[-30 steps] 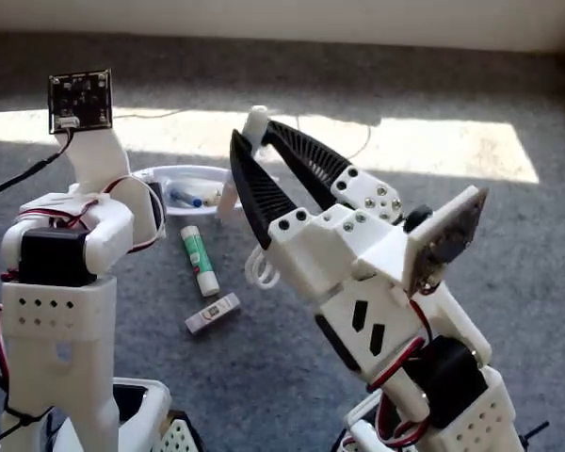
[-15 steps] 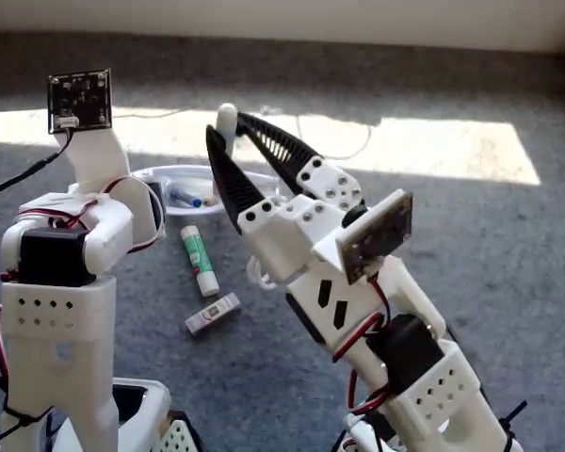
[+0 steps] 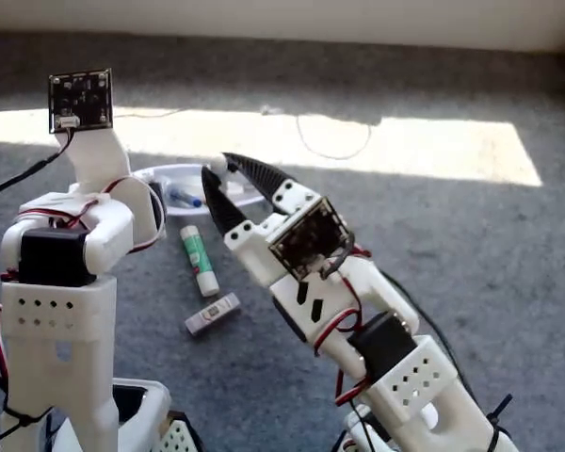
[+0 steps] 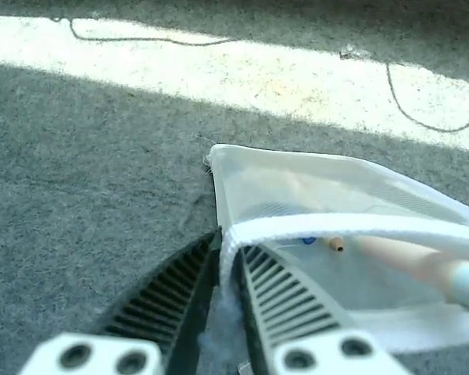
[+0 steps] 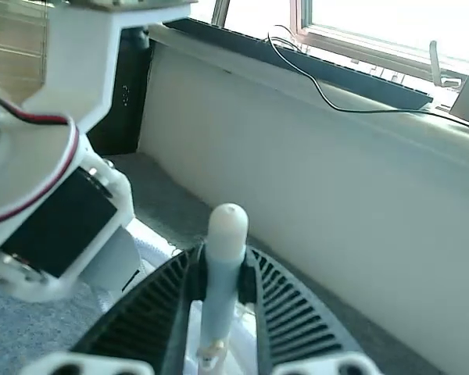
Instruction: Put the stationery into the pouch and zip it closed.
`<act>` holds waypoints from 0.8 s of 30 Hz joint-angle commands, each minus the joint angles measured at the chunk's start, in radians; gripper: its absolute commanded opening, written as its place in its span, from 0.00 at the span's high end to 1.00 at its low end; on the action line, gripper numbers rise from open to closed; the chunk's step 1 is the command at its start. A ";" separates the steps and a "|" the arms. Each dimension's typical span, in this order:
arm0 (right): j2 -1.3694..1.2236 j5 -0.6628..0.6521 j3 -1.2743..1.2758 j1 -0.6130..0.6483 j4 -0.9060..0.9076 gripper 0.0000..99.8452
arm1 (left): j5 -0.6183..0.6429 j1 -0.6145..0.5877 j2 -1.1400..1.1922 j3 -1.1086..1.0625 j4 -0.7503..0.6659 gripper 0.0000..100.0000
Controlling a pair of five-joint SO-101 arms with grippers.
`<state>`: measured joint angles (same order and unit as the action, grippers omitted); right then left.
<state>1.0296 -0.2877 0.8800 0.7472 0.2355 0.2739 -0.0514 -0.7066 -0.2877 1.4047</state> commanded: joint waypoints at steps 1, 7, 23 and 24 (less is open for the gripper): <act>0.016 -0.021 -0.015 0.008 -0.031 0.99 | 0.005 0.013 -0.002 0.021 -0.008 0.99; 0.015 -0.023 -0.016 0.024 0.015 0.95 | 0.005 0.013 -0.002 0.019 -0.008 0.99; 0.016 0.054 -0.245 0.024 0.441 0.87 | 0.005 -0.085 -0.008 0.027 -0.012 0.99; 0.015 0.074 -0.268 0.024 0.481 0.87 | 0.005 -0.102 -0.008 0.027 -0.021 0.99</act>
<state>1.0296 -0.2693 0.7234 0.7626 0.6252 0.2739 -0.0806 -0.7066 -0.2877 1.4047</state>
